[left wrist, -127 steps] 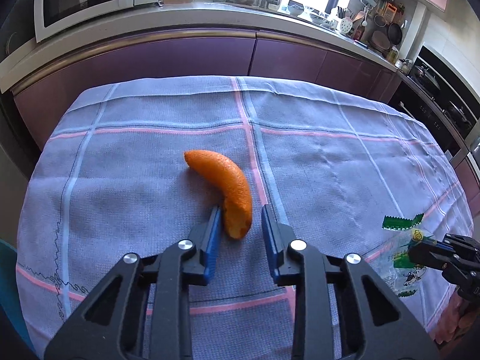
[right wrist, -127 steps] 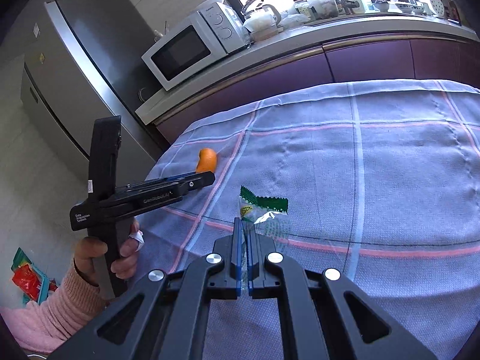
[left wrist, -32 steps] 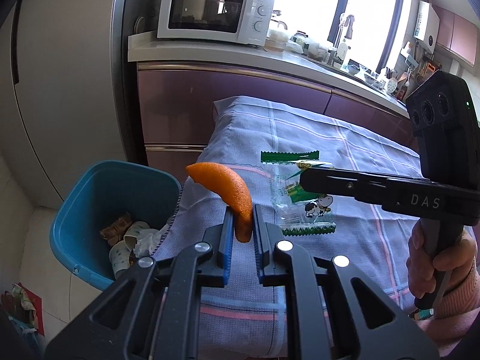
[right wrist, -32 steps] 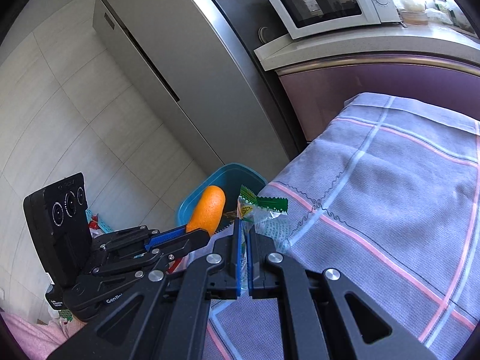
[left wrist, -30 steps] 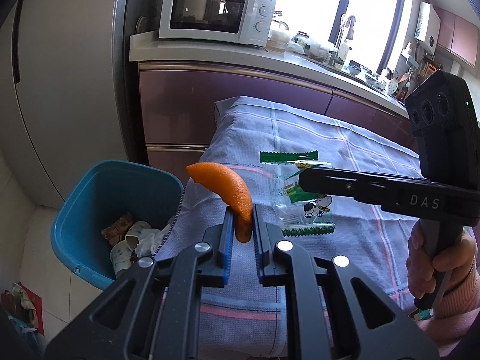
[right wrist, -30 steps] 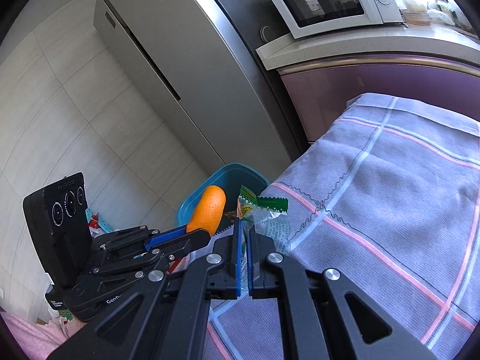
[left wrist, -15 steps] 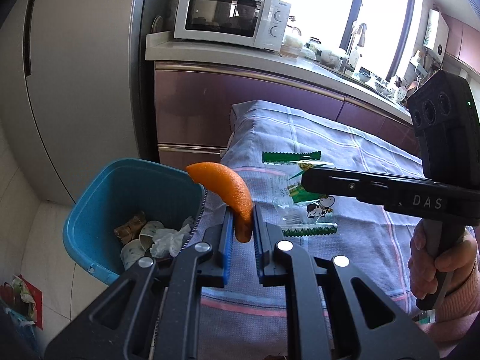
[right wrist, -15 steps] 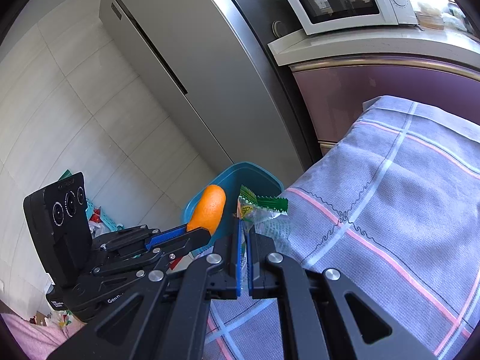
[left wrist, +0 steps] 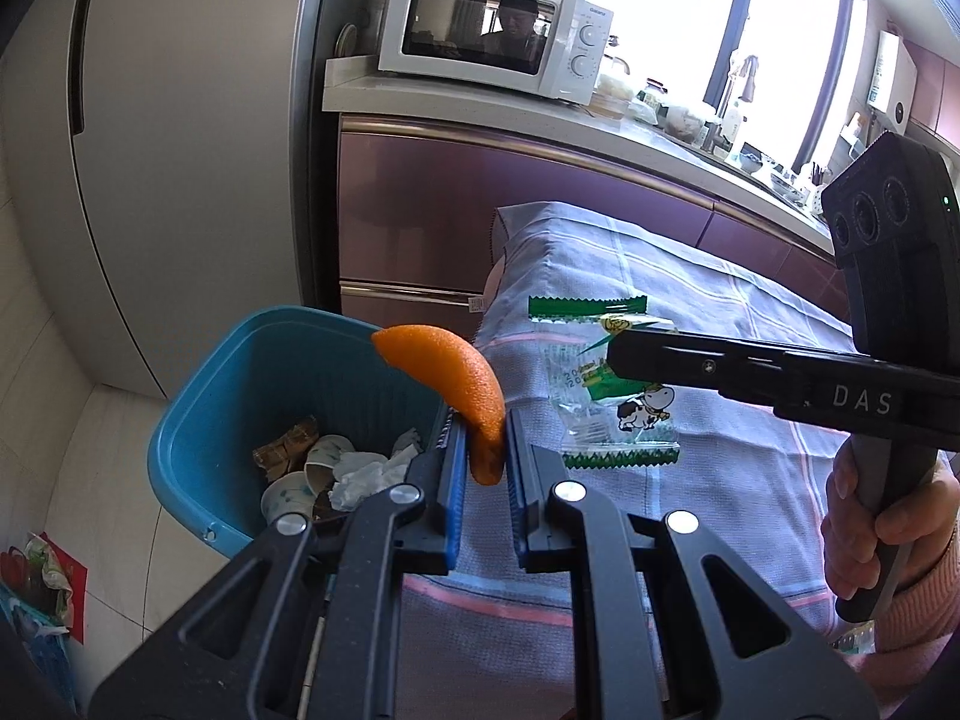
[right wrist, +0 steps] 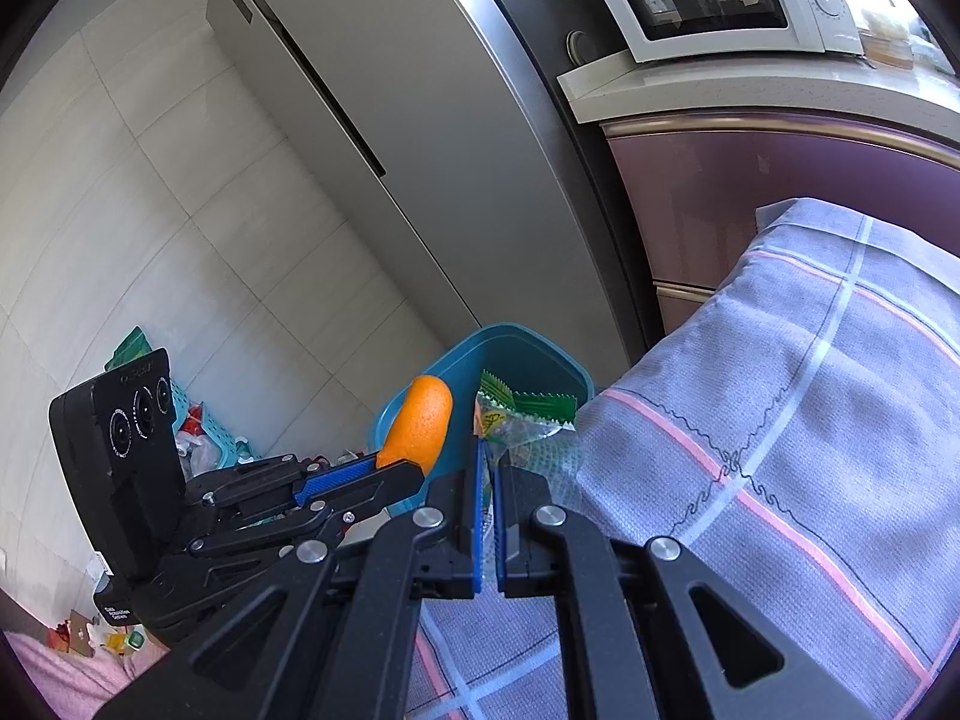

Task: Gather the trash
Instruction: 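Carry the orange peel and clear snack wrapper over the teal bin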

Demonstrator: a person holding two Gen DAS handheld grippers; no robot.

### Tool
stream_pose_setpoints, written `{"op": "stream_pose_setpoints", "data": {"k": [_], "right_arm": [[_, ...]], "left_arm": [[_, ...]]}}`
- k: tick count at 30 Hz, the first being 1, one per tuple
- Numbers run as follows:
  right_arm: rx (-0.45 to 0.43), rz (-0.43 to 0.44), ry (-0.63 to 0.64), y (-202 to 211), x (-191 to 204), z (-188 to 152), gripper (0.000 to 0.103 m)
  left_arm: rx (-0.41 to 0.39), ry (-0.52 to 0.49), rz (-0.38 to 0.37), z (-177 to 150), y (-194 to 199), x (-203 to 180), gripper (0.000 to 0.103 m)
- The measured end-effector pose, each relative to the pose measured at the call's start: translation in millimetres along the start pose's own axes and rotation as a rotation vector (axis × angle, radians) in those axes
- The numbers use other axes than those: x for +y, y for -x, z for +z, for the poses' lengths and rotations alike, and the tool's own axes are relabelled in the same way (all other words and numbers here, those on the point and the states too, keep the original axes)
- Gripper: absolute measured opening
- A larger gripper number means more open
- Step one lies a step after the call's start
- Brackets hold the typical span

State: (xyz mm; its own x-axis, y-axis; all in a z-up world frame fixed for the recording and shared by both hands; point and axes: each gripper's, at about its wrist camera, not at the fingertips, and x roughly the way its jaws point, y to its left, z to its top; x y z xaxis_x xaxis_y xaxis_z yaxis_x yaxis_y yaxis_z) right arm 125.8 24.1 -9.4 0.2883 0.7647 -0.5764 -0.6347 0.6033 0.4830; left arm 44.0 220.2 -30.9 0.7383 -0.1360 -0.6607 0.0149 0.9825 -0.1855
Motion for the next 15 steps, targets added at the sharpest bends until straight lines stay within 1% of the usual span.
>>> {"op": "stream_pose_setpoints", "data": {"k": [15], "right_arm": [[0.023, 0.008, 0.004, -16, 5, 4, 0.002]], "left_arm": [[0.001, 0.023, 0.030, -2, -1, 13, 0.013]]}}
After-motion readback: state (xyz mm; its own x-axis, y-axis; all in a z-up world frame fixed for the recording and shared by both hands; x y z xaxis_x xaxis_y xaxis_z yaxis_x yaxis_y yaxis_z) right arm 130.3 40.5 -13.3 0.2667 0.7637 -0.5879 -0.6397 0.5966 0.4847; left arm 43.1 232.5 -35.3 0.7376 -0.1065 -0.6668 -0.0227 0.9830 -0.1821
